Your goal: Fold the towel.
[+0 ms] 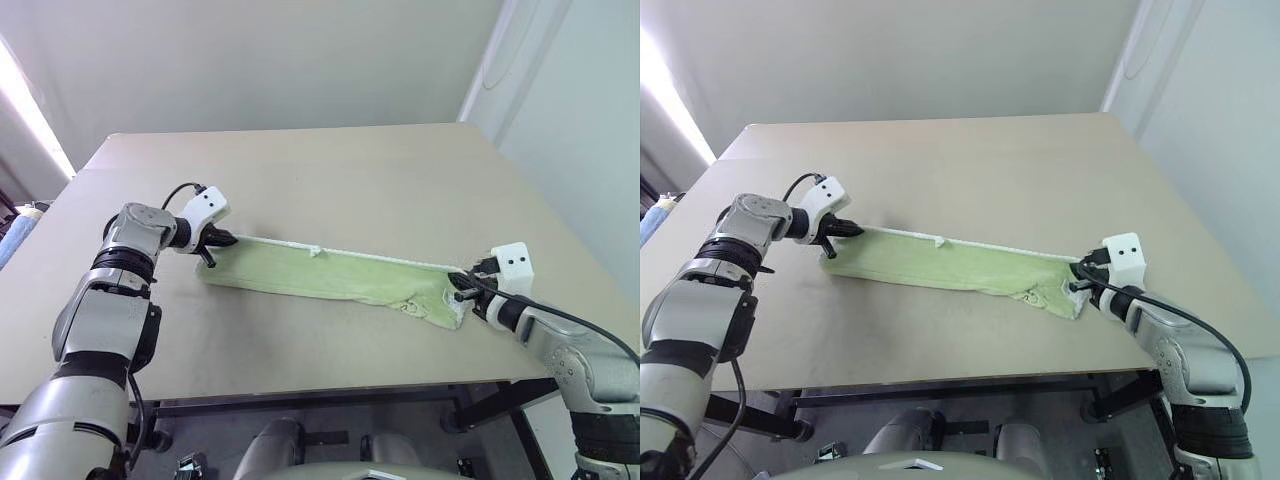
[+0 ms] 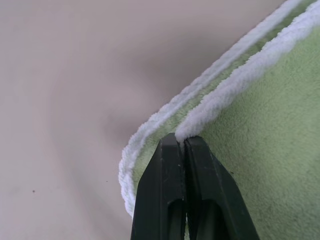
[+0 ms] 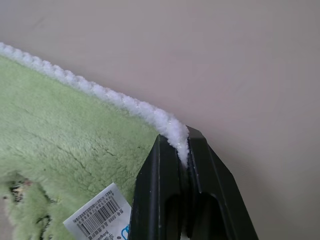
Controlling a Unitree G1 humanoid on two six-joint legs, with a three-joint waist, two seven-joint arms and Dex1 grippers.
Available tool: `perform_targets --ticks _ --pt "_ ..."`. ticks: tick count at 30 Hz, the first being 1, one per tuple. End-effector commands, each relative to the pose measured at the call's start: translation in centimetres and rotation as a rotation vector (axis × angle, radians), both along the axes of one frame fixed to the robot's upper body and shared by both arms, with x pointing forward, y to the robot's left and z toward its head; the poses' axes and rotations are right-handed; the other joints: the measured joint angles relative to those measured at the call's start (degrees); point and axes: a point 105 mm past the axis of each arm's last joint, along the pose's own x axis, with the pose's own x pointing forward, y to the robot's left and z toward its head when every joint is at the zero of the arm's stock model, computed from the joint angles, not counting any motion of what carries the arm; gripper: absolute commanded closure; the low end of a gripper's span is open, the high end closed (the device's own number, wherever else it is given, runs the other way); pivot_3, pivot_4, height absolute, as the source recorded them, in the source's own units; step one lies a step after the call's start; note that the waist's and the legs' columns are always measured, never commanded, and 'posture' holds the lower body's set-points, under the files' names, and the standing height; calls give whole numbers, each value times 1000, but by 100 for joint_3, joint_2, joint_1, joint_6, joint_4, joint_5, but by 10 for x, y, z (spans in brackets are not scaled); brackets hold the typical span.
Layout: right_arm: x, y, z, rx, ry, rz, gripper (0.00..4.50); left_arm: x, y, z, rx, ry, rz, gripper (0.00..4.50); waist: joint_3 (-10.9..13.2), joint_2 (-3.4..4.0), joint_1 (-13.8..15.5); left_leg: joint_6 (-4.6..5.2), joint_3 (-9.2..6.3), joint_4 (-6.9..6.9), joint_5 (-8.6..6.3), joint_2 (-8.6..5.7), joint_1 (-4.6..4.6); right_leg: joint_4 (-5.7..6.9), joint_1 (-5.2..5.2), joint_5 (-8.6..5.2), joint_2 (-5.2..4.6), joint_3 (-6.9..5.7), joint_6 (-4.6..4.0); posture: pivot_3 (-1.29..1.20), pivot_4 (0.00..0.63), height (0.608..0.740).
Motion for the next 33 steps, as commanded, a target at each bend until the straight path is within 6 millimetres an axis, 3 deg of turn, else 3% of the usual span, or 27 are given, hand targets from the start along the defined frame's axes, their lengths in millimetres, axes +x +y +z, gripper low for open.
perform_targets --ticks 1,7,15,19,20,23,26,33 --pt "8 -6 8 -23 -41 -29 4473 8 4 14 17 -64 25 4500 0 0 2 0 0 1 0 0 0 1 1 0 0 0 0 0 0 694" --pt "12 0 4 -2 -38 -11 4473 14 -3 14 -19 -97 63 4500 0 -1 3 0 -1 9 0 -1 2 4 0 2 2 0 3 0 0 694" --pt "16 2 10 13 -56 -13 1696 23 -3 23 -43 -164 132 1718 -1 -2 -6 0 -2 10 0 -1 2 6 1 2 3 0 3 0 0 694" --pt "19 -5 27 32 -121 -57 179 27 -5 33 -99 -198 154 208 -2 -2 -2 0 -2 14 0 -2 2 8 0 3 3 0 4 0 0 694" --pt "19 -9 36 54 -153 -85 44 28 -5 37 -119 -209 158 60 -2 -2 -2 0 -2 15 0 -3 2 8 0 3 3 0 4 0 0 694" --pt "16 -19 60 171 -221 -158 44 30 -8 51 -206 -232 164 60 -2 -2 0 0 -2 15 0 -3 2 8 0 3 3 0 5 0 0 694" --pt "5 -16 76 353 -228 -157 44 29 -18 65 -309 -224 112 60 -3 -3 1 0 -5 16 0 -3 1 11 0 3 3 -1 5 0 0 694" --pt "-32 36 74 846 -31 26 44 20 -54 69 -408 -162 -77 60 -5 -5 3 0 -8 16 0 -1 4 12 4 4 0 1 2 0 0 694"
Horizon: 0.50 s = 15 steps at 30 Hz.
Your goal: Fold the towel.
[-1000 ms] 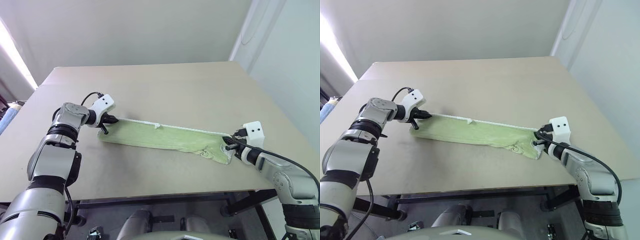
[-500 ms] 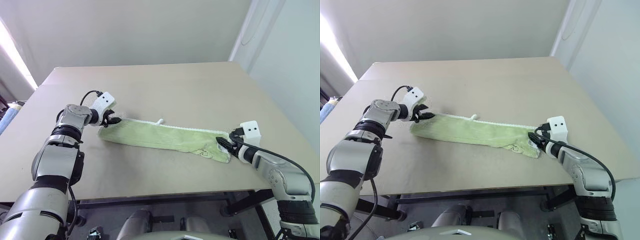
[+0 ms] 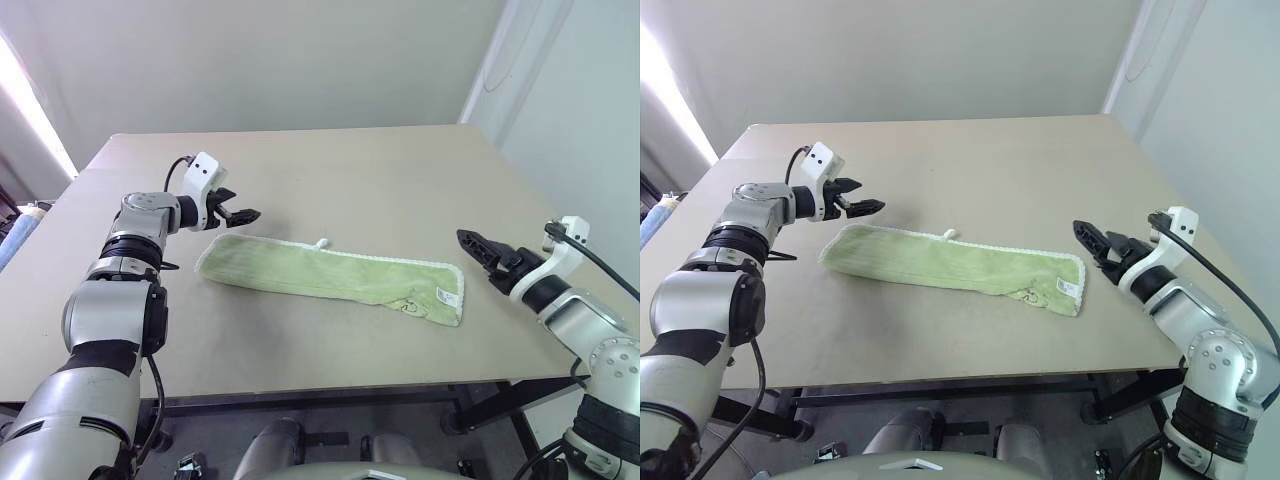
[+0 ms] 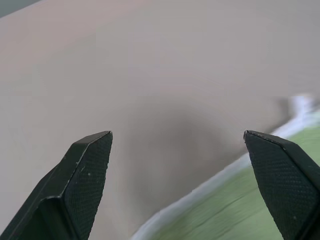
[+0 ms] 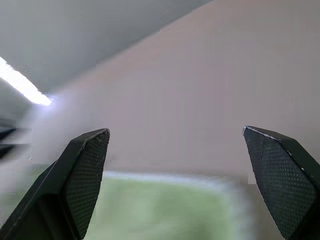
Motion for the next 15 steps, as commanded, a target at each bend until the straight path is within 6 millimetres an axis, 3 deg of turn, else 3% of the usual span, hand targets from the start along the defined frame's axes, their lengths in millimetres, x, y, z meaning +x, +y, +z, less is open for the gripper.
perform_targets --ticks 1,9,15 --pt "-22 30 10 187 3 128 44 0 -20 21 -35 -64 -98 60 0 0 1 0 -1 0 0 0 -1 0 -1 0 -1 1 0 0 0 694" --pt "-56 52 -15 435 211 171 44 -13 -44 -6 -18 -8 -225 60 -2 2 -41 1 4 1 0 4 2 0 6 2 -1 7 -4 0 0 694" --pt "-66 44 -46 474 351 87 44 -28 -57 -16 -34 43 -350 60 -2 2 -8 2 3 13 0 5 4 0 5 2 2 5 -5 0 0 694"
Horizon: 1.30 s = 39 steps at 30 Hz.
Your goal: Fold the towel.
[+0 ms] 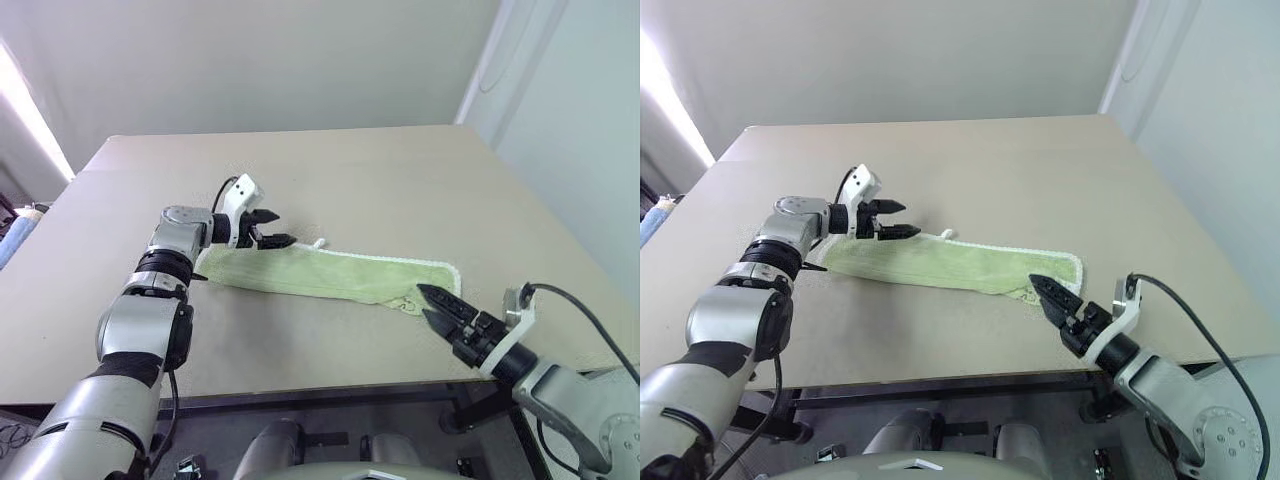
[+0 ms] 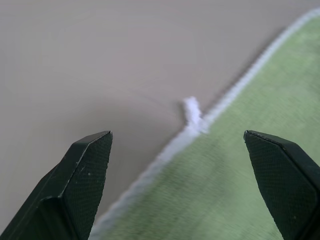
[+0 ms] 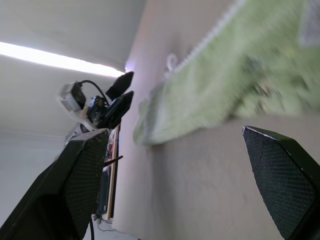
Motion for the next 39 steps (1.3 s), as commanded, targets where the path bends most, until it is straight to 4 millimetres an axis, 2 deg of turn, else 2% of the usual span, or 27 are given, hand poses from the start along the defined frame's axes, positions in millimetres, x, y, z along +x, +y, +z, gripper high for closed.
perform_targets --ticks 1,5,12,20,24,33,39 --pt "-1 -3 0 14 15 -23 44 -3 -9 17 -25 -32 -83 60 0 0 2 0 0 4 0 0 0 -1 1 0 0 0 -1 0 0 694" --pt "2 -11 -11 5 67 -85 44 -19 -14 22 -66 -6 -208 60 -2 3 -10 1 -1 7 0 0 0 -1 1 -1 0 0 -4 0 0 694" --pt "13 -25 -19 -2 95 -192 44 -48 -16 13 -21 -21 -378 60 -7 13 -1 1 -3 2 0 1 0 -3 -2 -9 0 4 -23 0 0 694" --pt "26 -35 -21 -25 97 -257 44 -53 -17 1 25 -29 -380 60 -10 17 23 0 -2 4 0 1 0 -3 -1 -10 -1 5 -28 0 0 694" --pt "31 -40 -23 -49 97 -278 1009 -51 -15 0 27 -32 -367 0 -10 18 21 1 -2 3 0 1 0 -4 -2 -11 -1 6 -28 0 0 694" --pt "35 -53 -20 -122 78 -310 4353 -47 -8 -5 53 -43 -340 0 -10 20 21 1 -2 0 0 1 -1 -6 -3 -11 -1 6 -28 0 0 694" --pt "32 -75 -2 -137 21 -323 4437 -43 -2 -5 68 -50 -315 0 -10 21 34 1 -1 1 0 -1 -2 -9 -3 -11 -3 7 -27 0 0 694"
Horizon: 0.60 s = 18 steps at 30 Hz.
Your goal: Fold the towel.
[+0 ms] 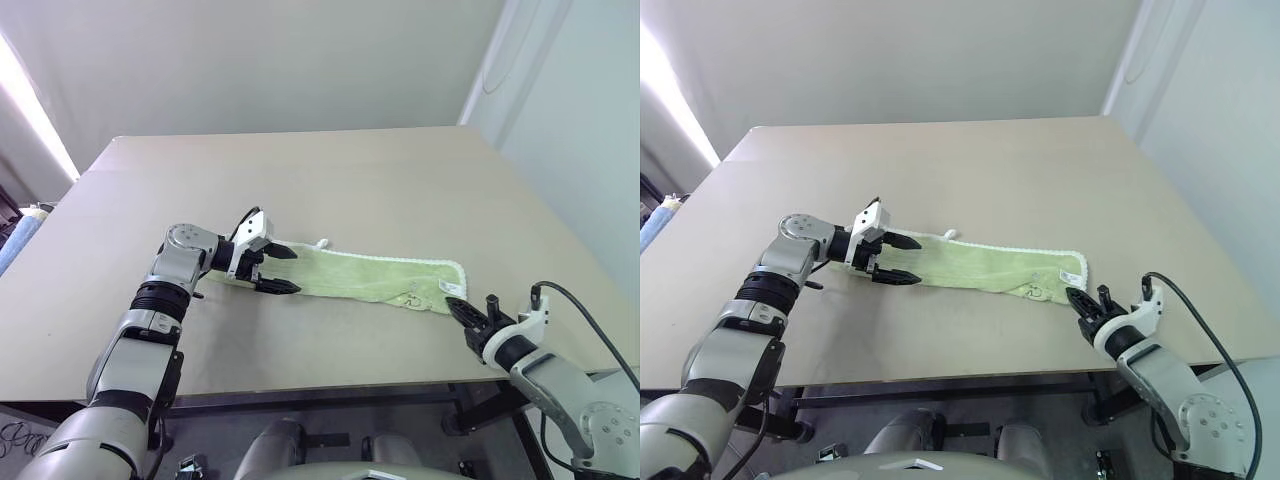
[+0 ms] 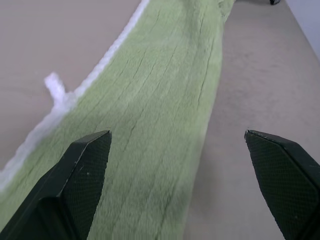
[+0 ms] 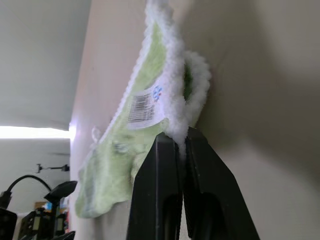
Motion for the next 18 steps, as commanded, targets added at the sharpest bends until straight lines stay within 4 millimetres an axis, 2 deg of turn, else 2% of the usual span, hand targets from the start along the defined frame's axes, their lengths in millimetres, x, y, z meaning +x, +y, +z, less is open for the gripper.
perform_targets --ticks 1,7,12,15,18 --pt "0 -14 23 -16 -79 -9 4437 8 3 15 5 -61 4 0 0 0 0 0 0 0 0 0 0 0 0 0 0 0 0 0 0 694" --pt "-10 -26 40 -88 -108 6 4437 10 8 13 18 -71 22 0 0 1 2 1 1 -1 0 0 -4 0 0 0 -3 0 1 0 0 694" --pt "-22 -25 36 -169 -21 124 4437 11 6 13 18 -77 30 0 -1 1 -2 2 2 1 -1 0 -5 -3 1 0 -3 -1 0 0 0 694" --pt "-12 -25 45 -199 -36 133 4437 13 4 15 16 -85 37 0 -1 1 -22 2 3 1 -1 2 -5 -3 7 0 -3 -1 0 0 0 694" --pt "2 -13 67 -236 -97 171 4437 15 1 17 12 -90 36 0 0 4 -32 1 7 2 -1 3 -6 -3 8 1 -5 1 0 0 0 694"
